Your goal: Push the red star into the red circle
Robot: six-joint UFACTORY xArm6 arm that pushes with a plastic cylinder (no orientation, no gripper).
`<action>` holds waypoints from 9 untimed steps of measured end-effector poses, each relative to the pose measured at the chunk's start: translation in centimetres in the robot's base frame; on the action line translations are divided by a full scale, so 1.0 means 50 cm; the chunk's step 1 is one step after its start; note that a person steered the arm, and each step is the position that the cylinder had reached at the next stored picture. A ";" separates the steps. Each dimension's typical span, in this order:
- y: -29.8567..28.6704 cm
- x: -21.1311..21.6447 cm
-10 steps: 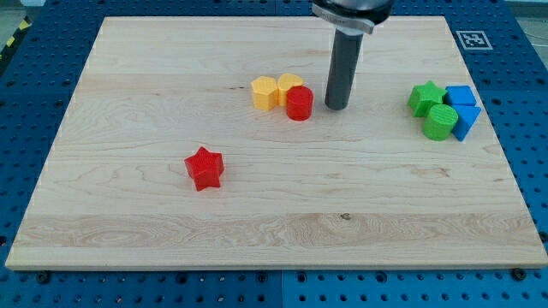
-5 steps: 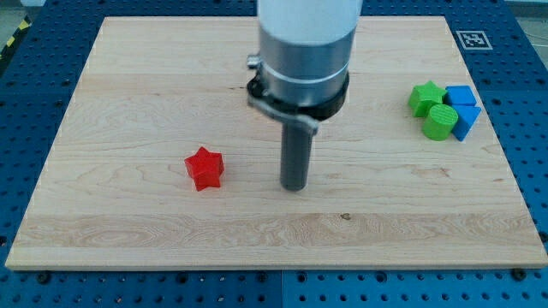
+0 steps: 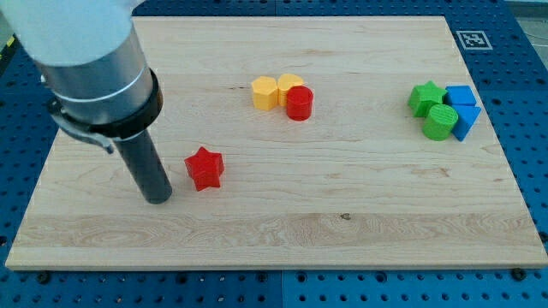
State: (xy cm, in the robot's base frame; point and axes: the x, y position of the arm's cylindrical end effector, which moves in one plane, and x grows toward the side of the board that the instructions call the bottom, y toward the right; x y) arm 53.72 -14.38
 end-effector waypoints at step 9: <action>0.152 -0.083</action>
State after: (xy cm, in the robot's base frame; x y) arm 49.59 -6.76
